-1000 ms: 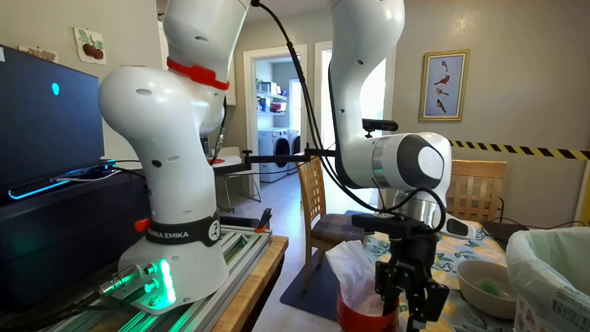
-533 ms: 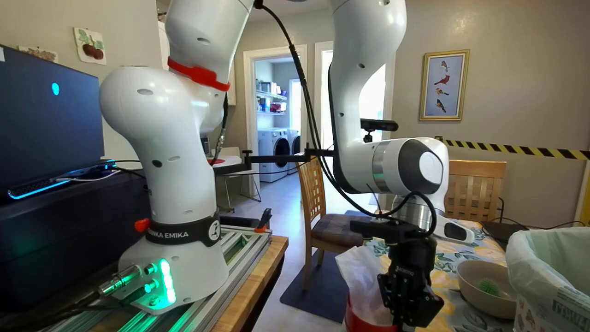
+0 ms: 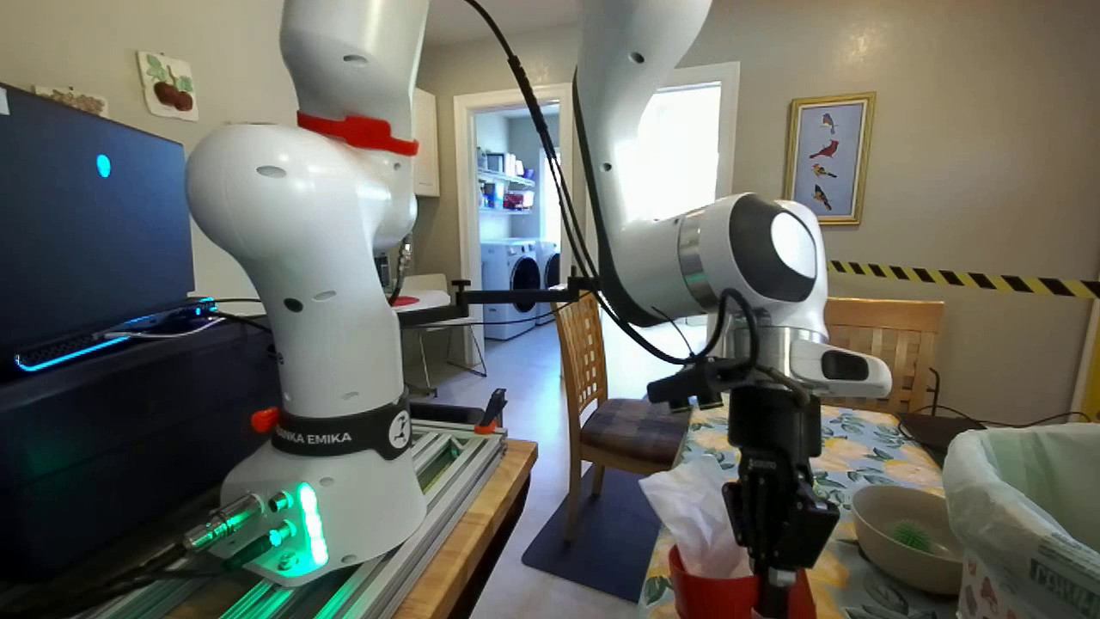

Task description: Put the white napkin in the red lid then tilt the lid over the bin to the throw the napkin in.

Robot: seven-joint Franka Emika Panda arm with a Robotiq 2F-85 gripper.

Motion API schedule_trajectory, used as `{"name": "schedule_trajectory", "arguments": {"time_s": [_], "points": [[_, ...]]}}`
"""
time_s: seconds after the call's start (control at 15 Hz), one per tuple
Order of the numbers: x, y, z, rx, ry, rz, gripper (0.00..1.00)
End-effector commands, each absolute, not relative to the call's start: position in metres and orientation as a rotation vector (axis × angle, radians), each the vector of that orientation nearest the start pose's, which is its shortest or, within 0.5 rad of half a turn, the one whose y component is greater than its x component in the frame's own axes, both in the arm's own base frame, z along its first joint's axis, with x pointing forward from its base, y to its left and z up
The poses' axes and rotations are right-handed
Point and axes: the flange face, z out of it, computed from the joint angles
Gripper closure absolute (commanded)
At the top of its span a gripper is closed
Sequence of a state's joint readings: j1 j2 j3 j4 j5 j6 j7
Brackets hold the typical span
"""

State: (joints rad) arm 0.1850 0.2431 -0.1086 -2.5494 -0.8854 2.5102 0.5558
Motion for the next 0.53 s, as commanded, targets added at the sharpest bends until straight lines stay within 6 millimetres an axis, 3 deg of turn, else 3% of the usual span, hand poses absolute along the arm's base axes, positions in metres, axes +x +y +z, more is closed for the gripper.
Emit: {"name": "schedule_trajectory", "arguments": {"time_s": [0.0,0.33,0.47], "points": [[0.39,0.03,0.195,-3.637,-0.5,0.079,0.99],[0.367,0.027,0.232,-3.672,-0.402,-0.126,0.99],[0.359,0.021,0.249,-3.674,-0.212,-0.244,0.99]]}}
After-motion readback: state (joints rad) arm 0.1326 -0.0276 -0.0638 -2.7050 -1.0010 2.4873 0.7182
